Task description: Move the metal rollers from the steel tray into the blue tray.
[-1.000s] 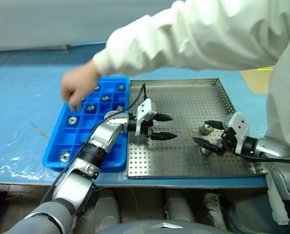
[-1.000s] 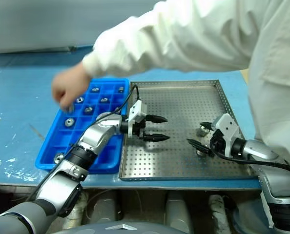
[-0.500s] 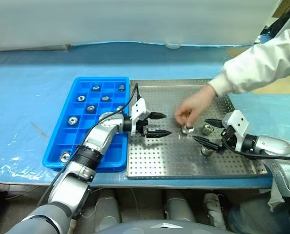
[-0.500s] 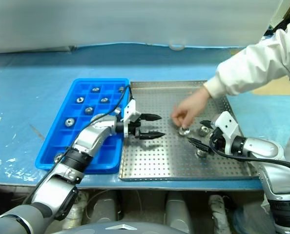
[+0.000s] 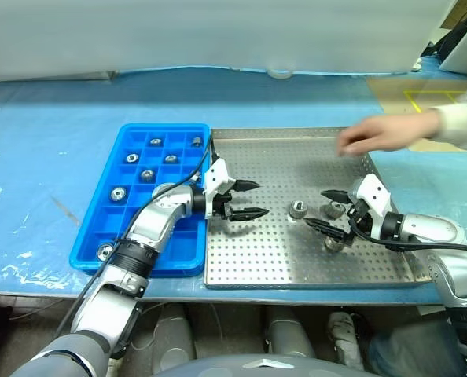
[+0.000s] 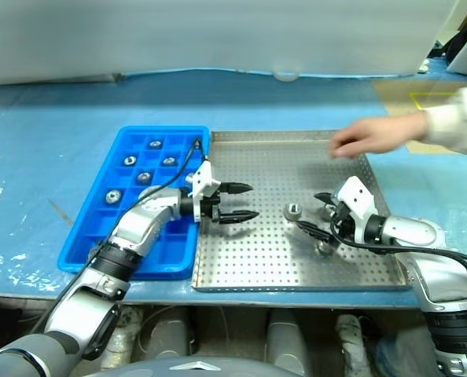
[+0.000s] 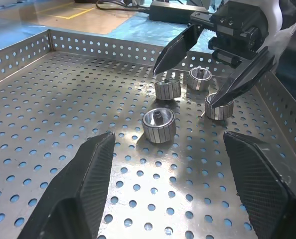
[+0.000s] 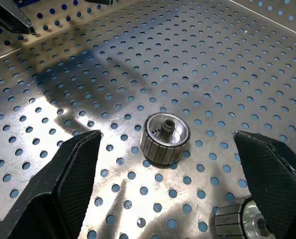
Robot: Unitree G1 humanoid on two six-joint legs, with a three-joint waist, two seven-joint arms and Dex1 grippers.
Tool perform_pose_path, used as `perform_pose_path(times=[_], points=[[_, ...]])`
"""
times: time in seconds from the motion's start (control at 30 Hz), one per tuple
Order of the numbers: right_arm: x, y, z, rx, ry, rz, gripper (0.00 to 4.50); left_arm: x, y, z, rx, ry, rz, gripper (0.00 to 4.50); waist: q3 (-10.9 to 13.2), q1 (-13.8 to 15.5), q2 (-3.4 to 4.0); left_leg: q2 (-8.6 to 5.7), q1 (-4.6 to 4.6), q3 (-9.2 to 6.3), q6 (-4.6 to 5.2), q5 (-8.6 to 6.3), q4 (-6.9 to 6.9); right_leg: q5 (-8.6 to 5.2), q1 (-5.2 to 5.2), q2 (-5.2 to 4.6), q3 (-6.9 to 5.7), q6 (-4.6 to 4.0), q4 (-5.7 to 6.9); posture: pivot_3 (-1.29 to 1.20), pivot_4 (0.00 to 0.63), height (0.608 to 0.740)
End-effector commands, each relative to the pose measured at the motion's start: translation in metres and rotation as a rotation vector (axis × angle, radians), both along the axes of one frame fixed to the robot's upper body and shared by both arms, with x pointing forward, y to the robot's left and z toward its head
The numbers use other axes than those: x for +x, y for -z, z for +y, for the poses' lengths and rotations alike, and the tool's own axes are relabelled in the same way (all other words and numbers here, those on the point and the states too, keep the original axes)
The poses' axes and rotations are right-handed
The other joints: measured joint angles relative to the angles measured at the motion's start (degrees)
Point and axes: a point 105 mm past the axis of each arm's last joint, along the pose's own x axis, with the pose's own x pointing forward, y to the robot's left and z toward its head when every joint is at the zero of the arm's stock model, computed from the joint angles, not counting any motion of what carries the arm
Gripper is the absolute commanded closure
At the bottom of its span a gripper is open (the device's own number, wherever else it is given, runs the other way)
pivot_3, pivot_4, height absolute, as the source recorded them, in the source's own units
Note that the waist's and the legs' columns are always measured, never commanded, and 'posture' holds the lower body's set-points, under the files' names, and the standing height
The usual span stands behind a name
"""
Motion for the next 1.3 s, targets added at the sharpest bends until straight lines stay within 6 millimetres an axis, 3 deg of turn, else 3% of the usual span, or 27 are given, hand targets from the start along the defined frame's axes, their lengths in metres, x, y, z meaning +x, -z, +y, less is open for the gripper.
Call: perform_pose_path(times=[0.03,0.17,0.4,0.67,0.87,1.07,1.17,1.3], points=[[-0.001,-0.012,-0.004,-0.007,0.009,-0.054,0.00,0.001,-0.004,-0.006,0.017,0.026,-0.037,0.84,0.0,-0.1,0.00,0.00,0.00,0.00,0.00,0.00,0.01,0.00,0.00,0.00,0.00,0.00,0.00,-0.26,0.150,0.740],[-0.009,-0.012,-0.010,-0.011,0.040,-0.057,0.00,0.005,0.010,-0.022,0.080,0.052,-0.035,0.84,0.0,0.0,0.00,-0.02,0.00,0.01,0.01,-0.01,0.02,-0.07,0.03,-0.01,0.02,0.11,-0.03,-0.32,0.150,0.740],[-0.030,-0.006,-0.021,-0.016,0.119,-0.046,0.00,0.010,0.001,-0.052,0.071,0.141,-0.053,0.84,0.0,-0.3,0.00,-0.05,-0.08,0.02,0.09,-0.05,0.04,-0.15,0.03,-0.02,0.04,0.25,-0.11,-0.41,0.150,0.740],[-0.041,-0.005,-0.023,-0.021,0.169,-0.051,0.00,0.018,-0.003,-0.073,0.120,0.166,-0.080,0.84,0.0,-2.1,-0.02,-0.04,-0.13,0.04,0.13,-0.09,0.04,-0.25,-0.02,-0.01,0.06,0.46,-0.20,-0.47,0.150,0.740],[-0.043,-0.006,-0.020,-0.012,0.185,-0.056,0.00,0.020,0.008,-0.084,0.166,0.157,-0.055,0.84,0.0,-2.2,-0.01,-0.06,-0.19,0.05,0.20,-0.15,0.07,-0.25,0.00,-0.02,0.06,0.50,-0.33,-0.49,0.150,0.740],[-0.045,-0.006,-0.018,-0.007,0.194,-0.055,0.00,0.010,0.028,-0.101,0.219,0.181,-0.036,0.84,0.0,-2.2,0.00,-0.07,-0.25,0.05,0.30,-0.29,0.03,0.00,0.14,-0.02,0.04,0.25,-0.74,-0.50,0.150,0.740],[-0.045,-0.005,-0.018,-0.008,0.196,-0.054,0.00,0.008,0.031,-0.109,0.217,0.161,-0.028,1.39,0.0,-2.1,0.00,-0.11,-0.26,0.08,0.37,-0.42,0.07,0.04,0.22,-0.07,0.05,0.20,-0.87,-0.50,0.150,0.740],[-0.044,-0.004,-0.017,-0.007,0.194,-0.054,0.00,0.010,0.027,-0.111,0.185,0.145,-0.013,2.66,0.0,-2.2,0.00,-0.10,-0.25,0.09,0.37,-0.47,0.07,0.04,0.20,-0.06,0.05,0.20,-0.89,-0.50,0.150,0.740]])
